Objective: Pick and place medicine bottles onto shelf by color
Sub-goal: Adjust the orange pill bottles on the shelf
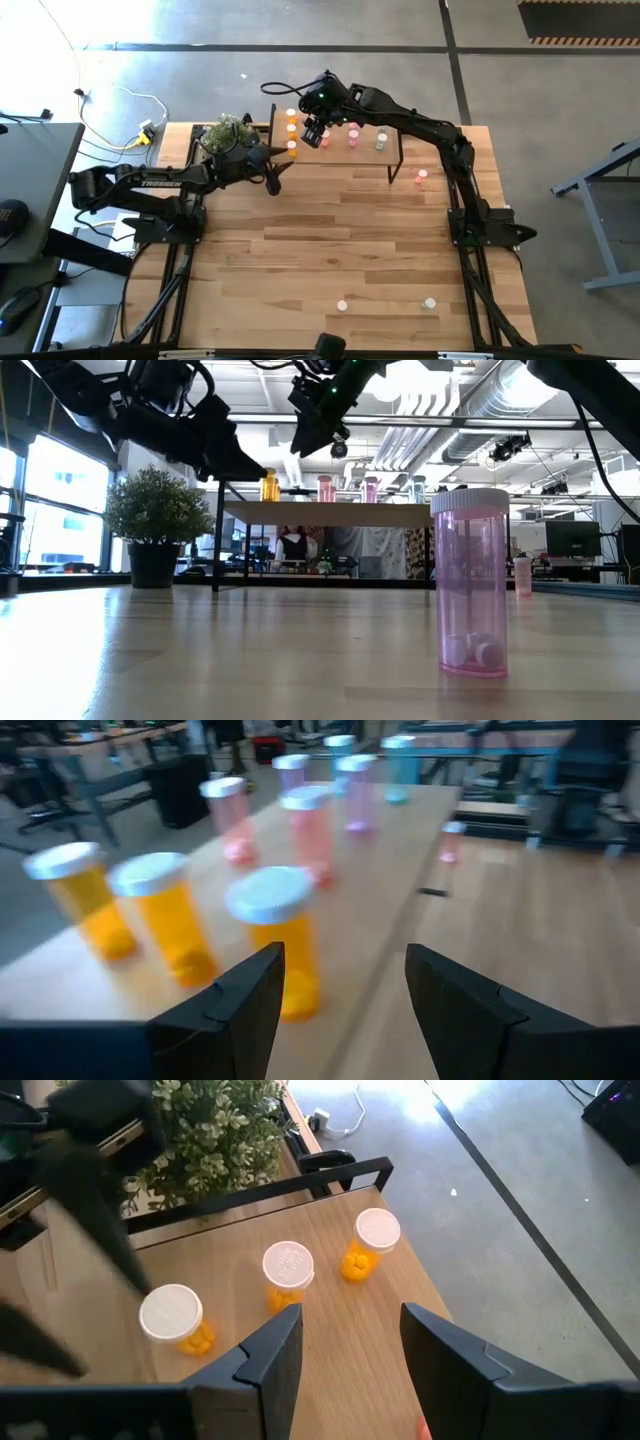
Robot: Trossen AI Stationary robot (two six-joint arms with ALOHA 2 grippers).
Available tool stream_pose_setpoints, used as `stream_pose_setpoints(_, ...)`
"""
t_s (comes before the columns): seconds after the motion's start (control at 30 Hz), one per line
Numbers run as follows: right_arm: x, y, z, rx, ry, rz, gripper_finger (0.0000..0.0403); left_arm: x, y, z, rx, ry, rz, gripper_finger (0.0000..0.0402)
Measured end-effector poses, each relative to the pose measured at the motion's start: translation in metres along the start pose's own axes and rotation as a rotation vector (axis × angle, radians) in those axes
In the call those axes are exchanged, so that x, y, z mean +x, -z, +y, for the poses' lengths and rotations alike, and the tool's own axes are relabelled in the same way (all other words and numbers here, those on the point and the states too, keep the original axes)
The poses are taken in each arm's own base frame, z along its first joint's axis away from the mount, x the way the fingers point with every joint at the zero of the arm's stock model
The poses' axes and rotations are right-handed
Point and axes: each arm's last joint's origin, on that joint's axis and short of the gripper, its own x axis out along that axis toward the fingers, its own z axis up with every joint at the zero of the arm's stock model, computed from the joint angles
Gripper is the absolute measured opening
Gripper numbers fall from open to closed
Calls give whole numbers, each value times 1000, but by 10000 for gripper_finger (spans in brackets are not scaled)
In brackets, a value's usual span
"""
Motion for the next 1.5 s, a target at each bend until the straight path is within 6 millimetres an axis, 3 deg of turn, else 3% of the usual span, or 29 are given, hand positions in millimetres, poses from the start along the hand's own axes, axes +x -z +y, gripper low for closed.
stream_pose_setpoints(0.23, 0, 0, 0, -5, 0, 0, 160, -2, 3, -20, 7, 67, 18, 200)
stream_pose_setpoints(0.4, 0, 1, 4, -4, -8, 10, 160, -8, 2, -26, 87, -29, 39, 200)
stream_pose_setpoints(0.67, -4, 5, 28, 1, -14, 75, 160, -26, -10, -30, 121, -23, 3, 200)
stream_pose_setpoints(0.97, -7, 15, 62, -14, 53, 155, 160, -60, -17, -26, 123, -30, 23, 200)
stream_pose_setpoints(1.2, 9, 40, 92, -20, 105, 246, 160, -79, -2, -24, 101, -11, -19, 200)
stream_pose_setpoints(1.5, 27, 56, 102, 66, 217, 223, 160, -86, 13, -25, 69, 7, -8, 200)
